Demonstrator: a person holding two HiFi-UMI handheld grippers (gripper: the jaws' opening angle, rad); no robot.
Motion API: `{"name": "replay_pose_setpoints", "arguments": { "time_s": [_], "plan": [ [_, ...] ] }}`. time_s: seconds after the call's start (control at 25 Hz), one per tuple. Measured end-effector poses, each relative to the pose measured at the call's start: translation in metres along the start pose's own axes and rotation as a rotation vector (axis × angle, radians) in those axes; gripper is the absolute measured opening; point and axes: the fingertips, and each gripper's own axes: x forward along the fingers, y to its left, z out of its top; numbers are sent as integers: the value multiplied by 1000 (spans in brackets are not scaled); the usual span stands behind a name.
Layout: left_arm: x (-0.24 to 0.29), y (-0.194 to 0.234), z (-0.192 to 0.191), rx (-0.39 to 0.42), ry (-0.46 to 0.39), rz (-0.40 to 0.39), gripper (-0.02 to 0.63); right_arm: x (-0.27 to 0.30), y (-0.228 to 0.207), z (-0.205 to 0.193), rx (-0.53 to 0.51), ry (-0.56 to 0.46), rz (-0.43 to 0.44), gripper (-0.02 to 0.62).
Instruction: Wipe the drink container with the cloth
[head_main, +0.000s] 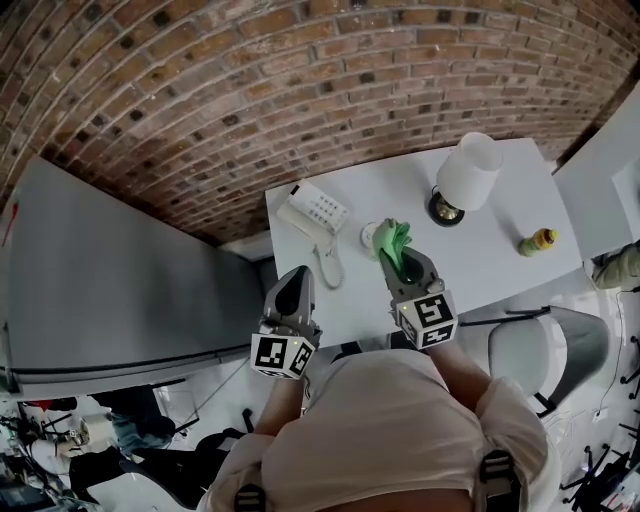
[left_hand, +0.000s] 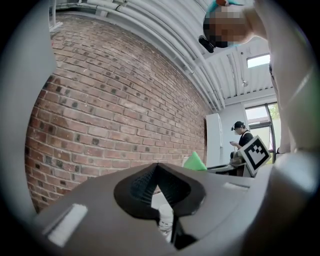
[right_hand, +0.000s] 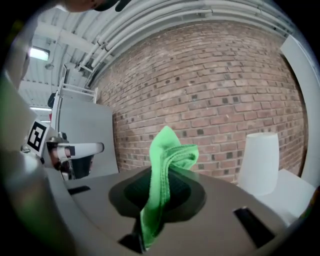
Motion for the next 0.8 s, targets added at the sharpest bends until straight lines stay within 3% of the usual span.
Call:
{"name": "replay_pose_setpoints", "arguments": {
  "time_s": [0.36, 0.56, 0.8],
  "plan": [
    [-1, -3, 23, 55, -56, 24, 0, -17, 11, 50, -42, -85, 39, 41],
    [-3, -12, 35, 107, -78, 23, 0, -22, 13, 61, -54, -104, 63, 41],
    [-8, -14, 38, 110, -88, 30, 0, -20, 16, 60, -21, -106, 87, 41]
  ]
}}
